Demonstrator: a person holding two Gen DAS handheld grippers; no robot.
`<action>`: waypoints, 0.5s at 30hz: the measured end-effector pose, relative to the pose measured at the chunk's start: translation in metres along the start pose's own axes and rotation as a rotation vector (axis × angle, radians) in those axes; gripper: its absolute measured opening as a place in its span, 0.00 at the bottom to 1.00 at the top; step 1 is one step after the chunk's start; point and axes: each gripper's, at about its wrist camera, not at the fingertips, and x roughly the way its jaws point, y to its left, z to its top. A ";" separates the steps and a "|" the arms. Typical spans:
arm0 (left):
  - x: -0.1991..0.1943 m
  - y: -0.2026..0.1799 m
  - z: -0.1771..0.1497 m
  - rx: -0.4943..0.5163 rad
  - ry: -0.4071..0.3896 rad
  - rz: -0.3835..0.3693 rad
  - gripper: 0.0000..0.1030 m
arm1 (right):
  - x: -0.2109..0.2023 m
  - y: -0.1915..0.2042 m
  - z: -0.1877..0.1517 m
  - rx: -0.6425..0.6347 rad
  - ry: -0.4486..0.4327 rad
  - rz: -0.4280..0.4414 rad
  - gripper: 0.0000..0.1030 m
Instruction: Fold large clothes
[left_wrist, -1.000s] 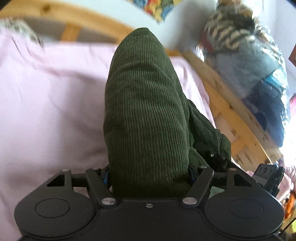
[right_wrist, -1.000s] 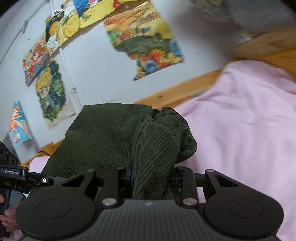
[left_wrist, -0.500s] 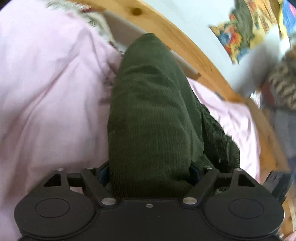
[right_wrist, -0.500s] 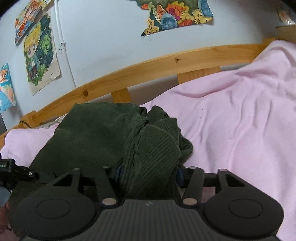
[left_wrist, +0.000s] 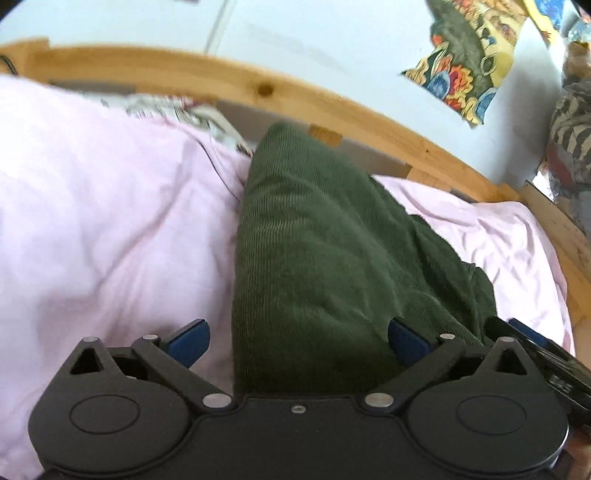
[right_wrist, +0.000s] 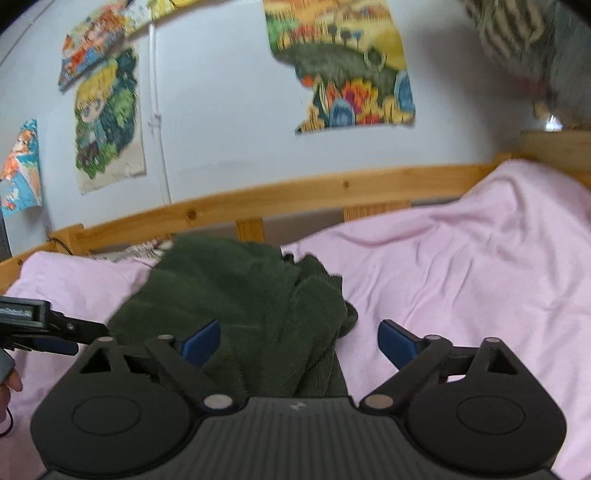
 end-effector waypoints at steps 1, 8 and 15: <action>-0.007 -0.005 -0.001 0.008 -0.010 0.014 0.99 | -0.009 0.004 0.002 -0.006 -0.020 0.001 0.97; -0.059 -0.042 -0.008 0.094 -0.089 0.080 0.99 | -0.074 0.023 0.020 -0.019 -0.169 -0.012 1.00; -0.115 -0.066 -0.019 0.151 -0.159 0.089 0.99 | -0.128 0.036 0.023 0.014 -0.257 -0.042 1.00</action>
